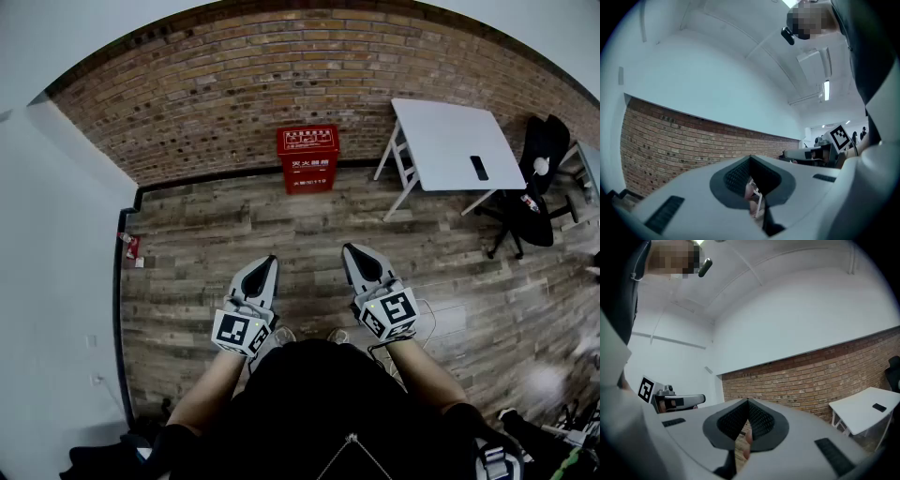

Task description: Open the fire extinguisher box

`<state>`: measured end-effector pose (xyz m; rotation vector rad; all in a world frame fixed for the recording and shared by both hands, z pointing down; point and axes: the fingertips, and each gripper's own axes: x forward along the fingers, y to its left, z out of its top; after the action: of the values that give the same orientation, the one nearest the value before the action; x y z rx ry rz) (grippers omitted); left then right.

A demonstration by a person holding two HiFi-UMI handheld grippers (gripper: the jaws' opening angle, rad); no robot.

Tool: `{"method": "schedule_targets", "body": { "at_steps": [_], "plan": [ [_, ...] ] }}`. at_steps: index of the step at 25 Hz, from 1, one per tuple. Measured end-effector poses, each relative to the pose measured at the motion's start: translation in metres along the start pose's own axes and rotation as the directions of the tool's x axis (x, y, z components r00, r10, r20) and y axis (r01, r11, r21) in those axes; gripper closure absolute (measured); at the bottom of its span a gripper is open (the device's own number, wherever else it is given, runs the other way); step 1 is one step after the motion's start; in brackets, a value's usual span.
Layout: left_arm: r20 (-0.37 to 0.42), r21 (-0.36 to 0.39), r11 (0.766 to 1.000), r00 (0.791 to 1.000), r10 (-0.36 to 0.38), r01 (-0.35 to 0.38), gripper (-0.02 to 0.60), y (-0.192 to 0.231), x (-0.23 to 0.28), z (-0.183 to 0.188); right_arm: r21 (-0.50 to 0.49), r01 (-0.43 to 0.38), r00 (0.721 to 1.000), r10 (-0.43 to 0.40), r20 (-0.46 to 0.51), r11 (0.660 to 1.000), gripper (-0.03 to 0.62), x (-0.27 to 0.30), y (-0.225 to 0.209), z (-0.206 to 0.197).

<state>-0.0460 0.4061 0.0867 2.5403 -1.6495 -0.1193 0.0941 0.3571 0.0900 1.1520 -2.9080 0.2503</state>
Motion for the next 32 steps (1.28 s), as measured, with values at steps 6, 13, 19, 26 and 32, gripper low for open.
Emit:
{"method": "schedule_targets", "body": {
  "at_steps": [6,13,19,26,32],
  "plan": [
    [-0.004,-0.004,1.000,1.000,0.002,-0.002,0.538,0.001,-0.006,-0.001,-0.003,0.004,1.000,-0.004,-0.004,1.000,0.577,-0.001,0.004,-0.003],
    [-0.008,-0.006,1.000,1.000,0.003,-0.003,0.538,0.010,-0.012,-0.004,-0.016,0.004,1.000,-0.004,-0.016,1.000,0.577,0.004,0.018,-0.011],
    [-0.012,-0.008,1.000,1.000,-0.004,0.004,0.538,0.021,-0.017,-0.005,-0.009,0.021,1.000,-0.021,-0.007,1.000,0.578,0.009,0.024,-0.011],
    [-0.005,-0.018,1.000,1.000,-0.006,0.006,0.538,0.035,-0.023,-0.003,0.023,0.049,0.999,-0.049,-0.010,0.999,0.577,0.016,0.029,-0.014],
    [-0.006,-0.028,1.000,1.000,-0.014,0.014,0.538,0.057,-0.030,-0.003,0.039,0.075,0.997,-0.075,-0.007,0.996,0.577,0.034,0.034,-0.014]
  ]
}}
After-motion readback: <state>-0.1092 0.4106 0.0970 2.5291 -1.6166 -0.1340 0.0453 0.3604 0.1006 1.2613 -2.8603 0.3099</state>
